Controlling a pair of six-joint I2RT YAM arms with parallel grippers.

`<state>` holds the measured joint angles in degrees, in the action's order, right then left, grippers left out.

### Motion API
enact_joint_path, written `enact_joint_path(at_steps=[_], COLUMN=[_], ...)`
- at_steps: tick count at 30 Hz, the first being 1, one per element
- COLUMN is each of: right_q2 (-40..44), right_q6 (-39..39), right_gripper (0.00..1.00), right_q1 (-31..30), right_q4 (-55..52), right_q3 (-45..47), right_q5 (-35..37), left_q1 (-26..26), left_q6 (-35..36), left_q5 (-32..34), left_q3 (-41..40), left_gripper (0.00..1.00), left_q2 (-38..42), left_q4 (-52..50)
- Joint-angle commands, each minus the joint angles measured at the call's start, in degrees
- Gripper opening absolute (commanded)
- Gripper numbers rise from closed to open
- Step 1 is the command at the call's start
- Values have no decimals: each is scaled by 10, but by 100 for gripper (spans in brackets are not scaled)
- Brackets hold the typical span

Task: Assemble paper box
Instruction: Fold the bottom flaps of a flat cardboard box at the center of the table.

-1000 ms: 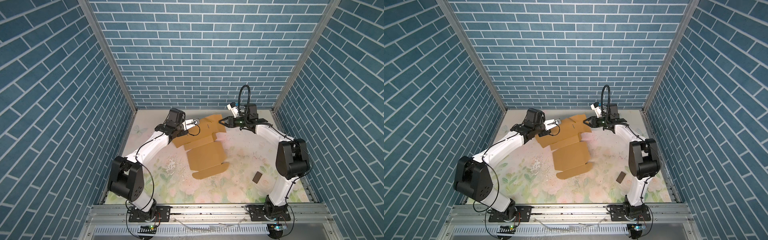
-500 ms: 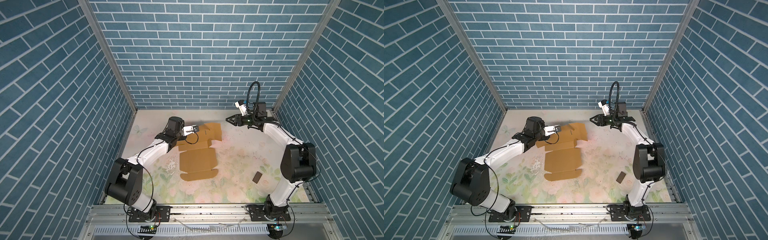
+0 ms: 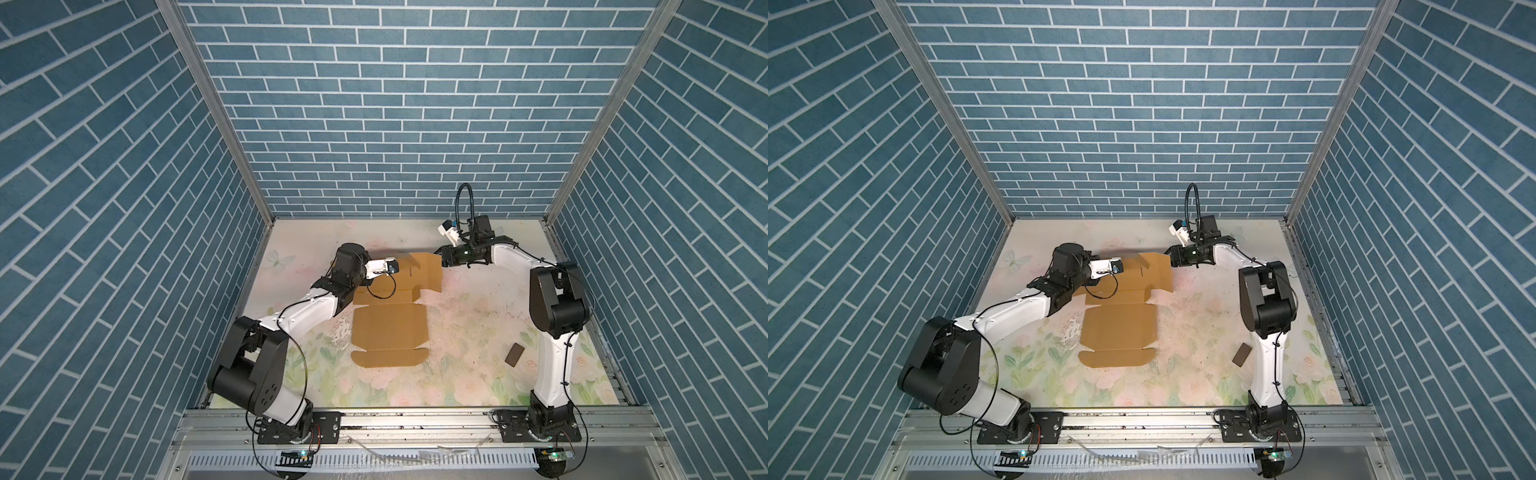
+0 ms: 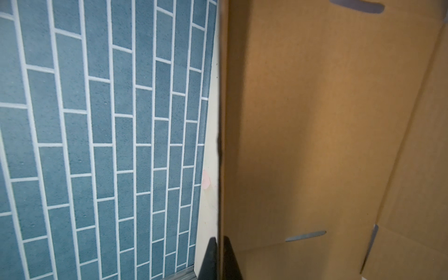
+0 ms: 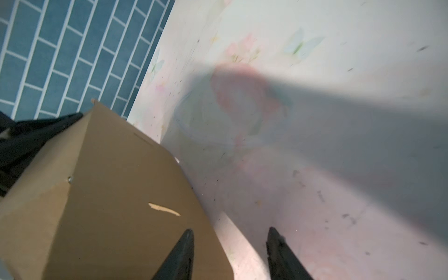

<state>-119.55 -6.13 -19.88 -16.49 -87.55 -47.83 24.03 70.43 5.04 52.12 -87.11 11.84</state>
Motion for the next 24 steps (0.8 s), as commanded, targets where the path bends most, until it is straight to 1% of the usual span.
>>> enact_joint_path(at_steps=[1, 6, 8, 12, 14, 17, 19, 24], right_q2=[34, 72, 80, 95, 105, 102, 103, 113], right_q6=[66, 61, 67, 44, 49, 51, 43, 59], right_gripper=[50, 50, 50, 50, 50, 50, 50, 50], right_q1=[-9, -10, -10, -15, -24, -33, -40, -60], right_q4=[4, 64, 77, 112, 133, 139, 141, 175], right_q3=[35, 94, 109, 132, 146, 147, 147, 167], right_q5=[-48, -71, -74, -74, -73, -53, -38, -2], left_q1=[1, 2, 1, 3, 3, 2, 4, 3], left_q6=[5, -22, -17, -20, -17, -6, -12, -7], left_q5=[3, 13, 17, 21, 18, 20, 21, 19], left_q3=[-5, 19, 16, 17, 13, 6, 10, 2], left_gripper=[0, 0, 0, 0, 0, 0, 0, 0], left_q2=[-2, -9, -14, -12, -12, -15, -11, -9], left_q4=[19, -1, 7, -3, 3, 15, 4, 10])
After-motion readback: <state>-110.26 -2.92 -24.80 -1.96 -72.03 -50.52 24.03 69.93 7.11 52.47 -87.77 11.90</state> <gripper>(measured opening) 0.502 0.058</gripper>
